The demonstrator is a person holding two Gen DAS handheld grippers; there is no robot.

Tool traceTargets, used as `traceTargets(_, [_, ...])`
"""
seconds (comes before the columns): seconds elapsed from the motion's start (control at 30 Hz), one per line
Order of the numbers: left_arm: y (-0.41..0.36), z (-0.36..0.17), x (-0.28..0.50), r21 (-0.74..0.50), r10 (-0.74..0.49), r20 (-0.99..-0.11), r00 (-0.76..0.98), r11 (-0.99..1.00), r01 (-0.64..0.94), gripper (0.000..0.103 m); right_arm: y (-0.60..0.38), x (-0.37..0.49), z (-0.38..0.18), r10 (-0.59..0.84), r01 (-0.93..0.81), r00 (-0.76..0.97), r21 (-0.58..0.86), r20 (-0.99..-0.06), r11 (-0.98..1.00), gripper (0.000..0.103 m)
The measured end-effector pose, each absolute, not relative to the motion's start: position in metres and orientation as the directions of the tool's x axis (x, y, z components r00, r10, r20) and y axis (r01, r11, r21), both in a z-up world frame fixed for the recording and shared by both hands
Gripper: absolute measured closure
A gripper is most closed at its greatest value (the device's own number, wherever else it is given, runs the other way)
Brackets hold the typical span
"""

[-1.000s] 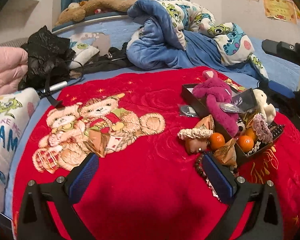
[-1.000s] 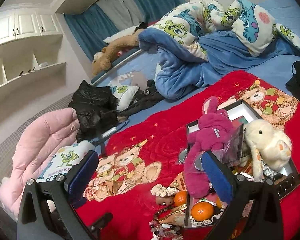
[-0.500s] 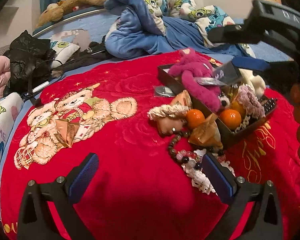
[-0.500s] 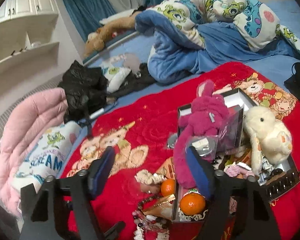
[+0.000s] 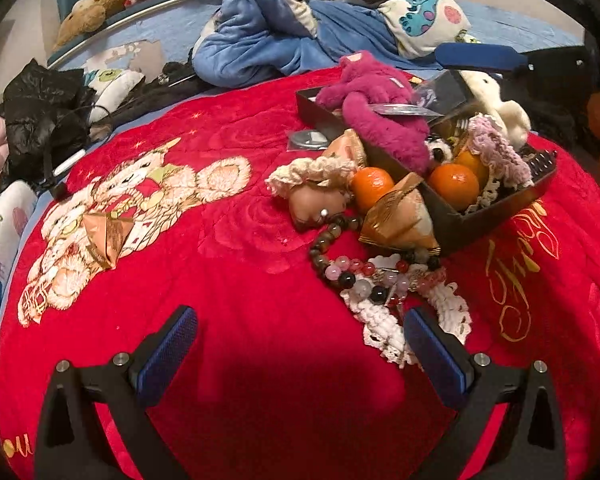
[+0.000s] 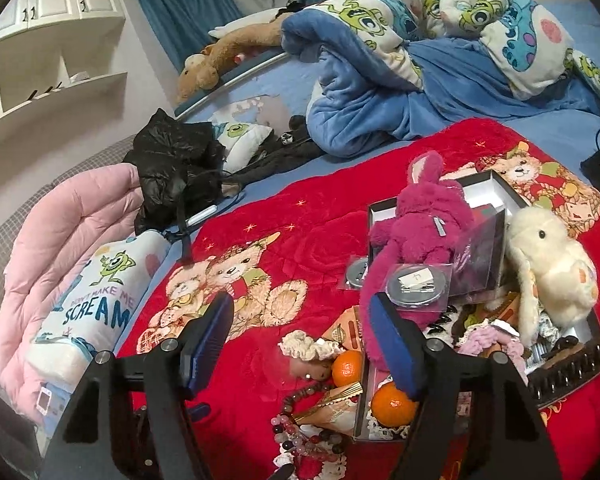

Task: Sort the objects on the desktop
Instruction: 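Lower the right tool onto the white lace scrunchie and close it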

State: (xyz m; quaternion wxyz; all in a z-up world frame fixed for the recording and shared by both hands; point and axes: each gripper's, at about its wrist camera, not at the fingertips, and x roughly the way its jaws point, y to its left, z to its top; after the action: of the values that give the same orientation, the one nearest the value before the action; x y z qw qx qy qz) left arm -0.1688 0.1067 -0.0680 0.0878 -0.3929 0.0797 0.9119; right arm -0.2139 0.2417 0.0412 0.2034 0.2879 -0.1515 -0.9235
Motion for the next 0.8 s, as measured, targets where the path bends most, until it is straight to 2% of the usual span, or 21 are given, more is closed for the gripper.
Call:
traceTargets(0.07, [0.101,-0.071,-0.172,0.065,0.085,-0.743,-0.664,-0.978,-0.197,0.0,0.238,-0.214,0.04,-0.465,0.299,-0.747,0.384,-0.475,-0.874,0.033])
traceTargets(0.17, [0.092,-0.074,-0.175,0.01,0.113,-0.758,-0.643,-0.983,-0.184,0.0,0.229,-0.216,0.035,-0.468,0.315,-0.734,0.363,-0.492,-0.877,0.041])
traceTargets(0.4, [0.092,-0.076,-0.172,0.01,0.105,-0.758,-0.644,-0.985,-0.173,0.0,0.198,-0.23,0.007,-0.457,0.36,-0.648,0.284,-0.61,-0.889,0.046])
traceTargets(0.43, [0.092,-0.076,-0.172,0.008,0.106,-0.758,-0.643,-0.985,-0.172,0.0,0.194,-0.233,0.002,-0.443,0.357,-0.643,0.267,-0.625,-0.895,0.049])
traceTargets(0.47, [0.092,-0.076,-0.172,0.007,0.107,-0.759,-0.642,-0.985,-0.172,0.0,0.191,-0.234,0.0,-0.433,0.359,-0.641,0.252,-0.634,-0.899,0.059])
traceTargets(0.5, [0.091,-0.077,-0.172,0.004,0.109,-0.761,-0.64,-0.985,-0.173,0.0,0.187,-0.236,-0.004,-0.412,0.358,-0.638,0.223,-0.651,-0.907,0.064])
traceTargets(0.8, [0.095,-0.081,-0.173,0.005,0.11,-0.777,-0.62,-0.983,-0.182,0.0,0.18,-0.249,-0.029,-0.385,0.364,-0.571,0.197,-0.724,-0.91,0.067])
